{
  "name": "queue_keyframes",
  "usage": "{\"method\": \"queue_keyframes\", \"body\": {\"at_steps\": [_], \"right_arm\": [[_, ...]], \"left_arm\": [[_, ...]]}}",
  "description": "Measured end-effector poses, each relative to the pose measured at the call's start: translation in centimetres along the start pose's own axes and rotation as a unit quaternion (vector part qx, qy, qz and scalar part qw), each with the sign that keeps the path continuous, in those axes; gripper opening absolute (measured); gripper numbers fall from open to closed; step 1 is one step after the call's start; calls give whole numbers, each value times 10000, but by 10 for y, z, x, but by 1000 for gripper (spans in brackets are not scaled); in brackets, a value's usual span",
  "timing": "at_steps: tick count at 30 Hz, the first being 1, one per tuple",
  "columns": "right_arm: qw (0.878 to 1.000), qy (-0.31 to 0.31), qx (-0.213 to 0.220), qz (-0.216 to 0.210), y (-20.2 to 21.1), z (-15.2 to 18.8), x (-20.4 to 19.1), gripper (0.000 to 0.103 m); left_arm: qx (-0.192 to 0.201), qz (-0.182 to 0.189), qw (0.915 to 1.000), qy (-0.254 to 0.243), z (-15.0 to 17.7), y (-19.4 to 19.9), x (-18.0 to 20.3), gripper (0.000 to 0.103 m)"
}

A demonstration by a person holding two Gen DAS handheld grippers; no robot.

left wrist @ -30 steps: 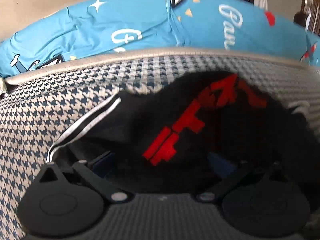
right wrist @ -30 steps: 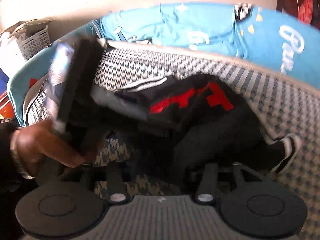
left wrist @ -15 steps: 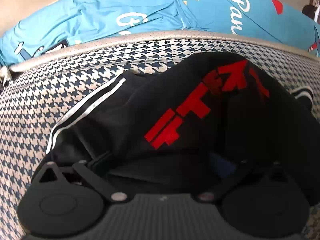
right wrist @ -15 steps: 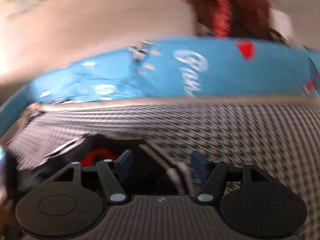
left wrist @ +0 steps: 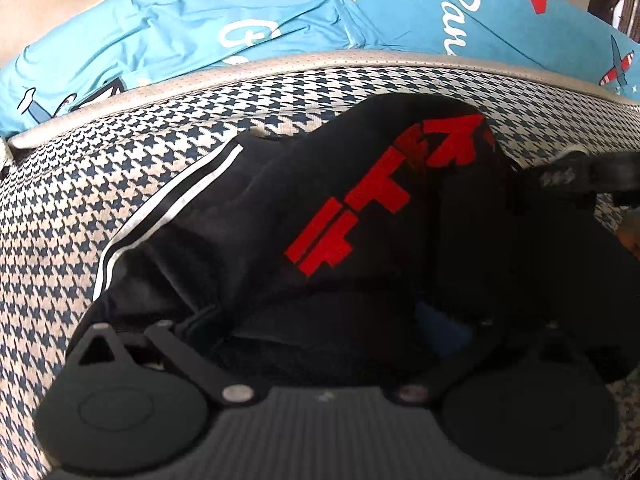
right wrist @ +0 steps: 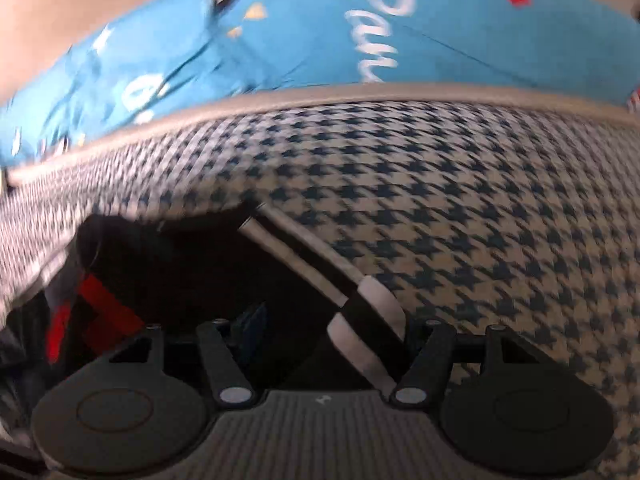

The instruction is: Fold clothes

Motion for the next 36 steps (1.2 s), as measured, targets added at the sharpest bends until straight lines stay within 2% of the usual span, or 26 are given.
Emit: {"method": "queue_keyframes", "body": {"at_steps": [2,4,6,7,10,14,18,20,21,24,25,30,36], "right_arm": [[9995,303,79,102,1,-1,-9,46],[9991,379,158,117,2,-3,-13,23],[9991,330,206,154,2,-7,-10,13],[9992,286,227,161,3,-9,-8,11],[9987,35,477,157,11,-22,2,10],[9934,-448,979,392,32,-49,29,10],[9775,-992,1639,878,57,-75,61,10],[9672,-1297,1669,1412,60,-79,78,10],[9647,-1330,1601,1617,59,-78,82,12],[9589,-1317,1452,2052,61,-76,87,37],[9562,-1325,1433,2181,63,-75,89,37],[9755,-1133,1249,1411,51,-75,66,38],[9897,-893,1017,474,39,-73,37,38]], "left_arm": [[6,24,10000,0,0,2,0,103],[34,43,10000,-3,0,3,0,103],[66,55,10000,-16,-1,5,0,103],[88,55,9999,-25,-3,5,0,103],[248,54,9997,28,-9,11,-1,103],[456,145,9988,144,-19,19,-1,103],[684,262,9970,237,-30,28,-1,103],[771,390,9958,313,-35,32,0,103],[804,453,9951,345,-37,35,0,103],[946,483,9936,395,-45,41,-6,103],[1006,457,9930,414,-49,43,-10,103],[1244,272,9902,575,-71,44,-39,103],[1098,37,9920,615,-92,13,-76,103]]}}
Point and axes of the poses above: each gripper's, at about its wrist camera, not at the fingertips, and y roughly against the way its jaws point, x to its right, z to its underside, the point moved 10 cm from there along -y, roughly the way its jaws point
